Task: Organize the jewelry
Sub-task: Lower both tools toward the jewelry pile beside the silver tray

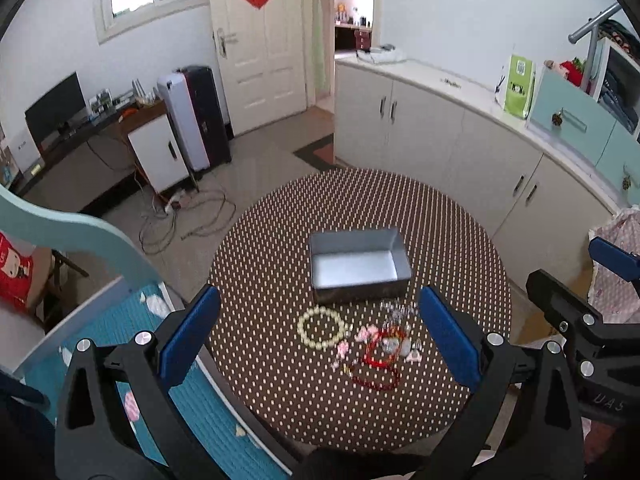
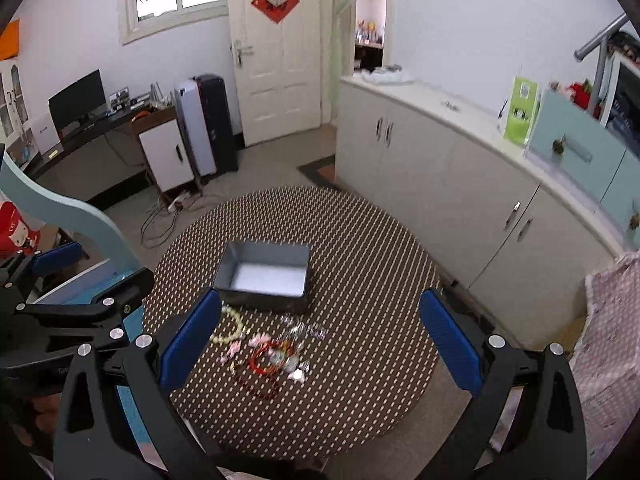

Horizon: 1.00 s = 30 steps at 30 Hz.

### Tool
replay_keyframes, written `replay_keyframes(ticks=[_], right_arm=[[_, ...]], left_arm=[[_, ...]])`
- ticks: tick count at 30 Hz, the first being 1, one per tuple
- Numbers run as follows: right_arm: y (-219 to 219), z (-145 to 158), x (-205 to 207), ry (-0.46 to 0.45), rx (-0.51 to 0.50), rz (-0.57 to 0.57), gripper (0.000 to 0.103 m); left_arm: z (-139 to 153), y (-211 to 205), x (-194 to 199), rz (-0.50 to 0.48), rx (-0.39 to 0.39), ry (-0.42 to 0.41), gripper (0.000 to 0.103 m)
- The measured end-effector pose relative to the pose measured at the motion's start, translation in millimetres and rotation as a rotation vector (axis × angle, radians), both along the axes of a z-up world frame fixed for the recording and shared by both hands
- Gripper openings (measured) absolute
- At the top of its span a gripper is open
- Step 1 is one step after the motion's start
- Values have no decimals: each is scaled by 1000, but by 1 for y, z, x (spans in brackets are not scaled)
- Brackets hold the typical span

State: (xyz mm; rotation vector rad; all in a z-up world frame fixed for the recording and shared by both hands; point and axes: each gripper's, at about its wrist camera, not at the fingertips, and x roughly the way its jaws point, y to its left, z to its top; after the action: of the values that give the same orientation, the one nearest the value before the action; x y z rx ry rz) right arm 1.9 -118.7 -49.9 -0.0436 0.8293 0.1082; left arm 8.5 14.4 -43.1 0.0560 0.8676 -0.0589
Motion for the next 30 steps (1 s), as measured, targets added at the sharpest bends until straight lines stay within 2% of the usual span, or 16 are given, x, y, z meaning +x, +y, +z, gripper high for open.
replay_keyframes(ticks=[12,20,30], right_arm=[[0,-41,13,221,38,-5,96],[-11,-83,35,365,106,-21,96],[-21,-127,59,485,170,-53,96]], left_arm=[[-58,4,13,2,-47,249,98],[-106,21,40,69,-111,428,98],[-170,50,83,158,-162,559,98]])
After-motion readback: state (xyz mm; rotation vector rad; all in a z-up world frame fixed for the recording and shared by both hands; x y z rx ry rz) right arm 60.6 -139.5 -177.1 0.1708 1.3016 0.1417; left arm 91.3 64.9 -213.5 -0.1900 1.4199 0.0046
